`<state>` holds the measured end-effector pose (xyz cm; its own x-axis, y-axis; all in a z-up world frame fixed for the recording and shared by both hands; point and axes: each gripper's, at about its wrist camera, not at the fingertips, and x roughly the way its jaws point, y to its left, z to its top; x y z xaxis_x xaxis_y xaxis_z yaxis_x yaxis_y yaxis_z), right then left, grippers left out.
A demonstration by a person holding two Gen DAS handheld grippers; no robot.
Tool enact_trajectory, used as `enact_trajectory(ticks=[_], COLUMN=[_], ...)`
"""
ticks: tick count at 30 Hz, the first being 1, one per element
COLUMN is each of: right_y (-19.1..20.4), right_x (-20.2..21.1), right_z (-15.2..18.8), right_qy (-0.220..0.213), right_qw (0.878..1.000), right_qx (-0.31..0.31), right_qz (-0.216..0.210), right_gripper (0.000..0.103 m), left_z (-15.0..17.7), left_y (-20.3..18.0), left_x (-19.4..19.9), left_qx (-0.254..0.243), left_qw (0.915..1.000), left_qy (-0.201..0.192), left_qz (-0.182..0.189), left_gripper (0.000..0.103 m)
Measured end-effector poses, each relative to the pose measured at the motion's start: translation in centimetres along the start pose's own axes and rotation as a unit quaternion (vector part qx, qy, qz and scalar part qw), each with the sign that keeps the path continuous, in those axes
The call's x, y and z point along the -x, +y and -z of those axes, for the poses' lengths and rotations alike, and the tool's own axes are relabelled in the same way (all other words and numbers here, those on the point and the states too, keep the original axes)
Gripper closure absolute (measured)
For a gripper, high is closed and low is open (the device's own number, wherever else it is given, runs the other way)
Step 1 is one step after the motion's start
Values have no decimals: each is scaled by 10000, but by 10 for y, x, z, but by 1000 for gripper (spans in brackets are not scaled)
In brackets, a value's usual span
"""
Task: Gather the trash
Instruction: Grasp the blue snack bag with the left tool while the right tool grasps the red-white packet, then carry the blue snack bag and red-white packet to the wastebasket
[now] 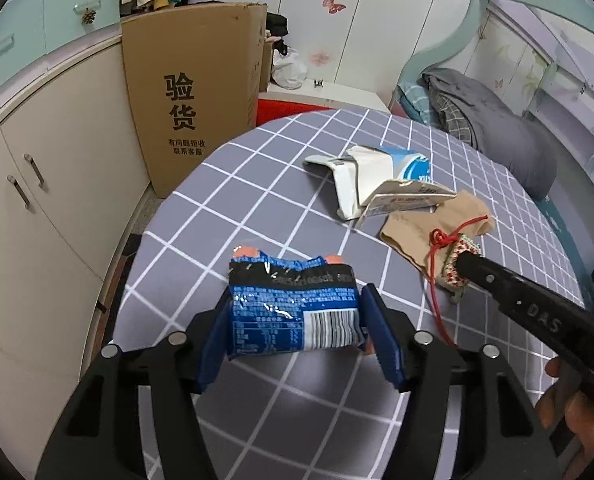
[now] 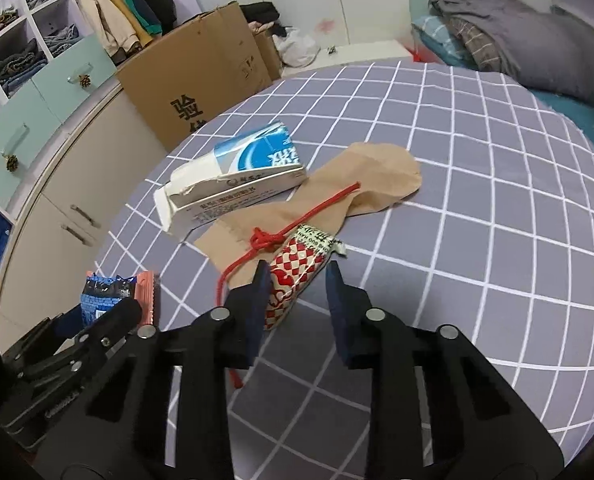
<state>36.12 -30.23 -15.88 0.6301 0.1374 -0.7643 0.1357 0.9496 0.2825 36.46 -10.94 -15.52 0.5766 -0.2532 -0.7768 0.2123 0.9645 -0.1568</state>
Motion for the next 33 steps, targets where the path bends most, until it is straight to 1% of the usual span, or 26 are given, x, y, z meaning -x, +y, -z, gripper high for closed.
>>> enact_trajectory(ticks=[1,5,6,13,17,19,22,27,28,29,30,31,32,33], right_y=[3,10,11,14,26,38,64,130,139,151,165,178,189,204], right_x=[0,5,9,45,69,79,87,82,79,75,69,62,56,46], right_z=[0,3,5,12,16,18,20,30,33,36,40,45,49,55], right_qy=[8,-29,-87,-448,-629,-692,-702,-575,-538,-489,-423,-341,-249,-154], right_qw=[10000,9999,9999,9988,9974,9965,9945,9883,9872,9860,9845,9831,9814,9788], right_qx=[52,118,125,187,313,412,608,1027,1085,1161,1237,1300,1365,1469], right_qz=[10,-87,-82,-54,-128,-224,-490,-972,-1034,-1094,-1166,-1240,-1328,-1422], right_gripper=[80,94,95,96,96,96,96,96,96,96,96,96,96,96], left_z=[1,4,5,13,17,20,26,35,37,40,43,44,47,50], left_y=[1,3,4,19,35,43,59,93,101,113,125,134,147,159], left_x=[3,13,16,41,58,66,79,94,97,99,101,101,101,101], left_qx=[-1,26,40,152,289,362,471,747,799,894,1012,1081,1195,1284], left_qw=[10000,9999,9998,9990,9979,9972,9961,9935,9931,9924,9914,9905,9890,9885], left_qy=[-15,-55,-60,-192,-288,-339,-425,-508,-528,-529,-523,-507,-476,-525], left_qz=[29,132,173,377,508,562,615,687,670,656,643,686,727,594], left_gripper=[42,42,43,44,46,47,48,51,57,61,75,81,83,86])
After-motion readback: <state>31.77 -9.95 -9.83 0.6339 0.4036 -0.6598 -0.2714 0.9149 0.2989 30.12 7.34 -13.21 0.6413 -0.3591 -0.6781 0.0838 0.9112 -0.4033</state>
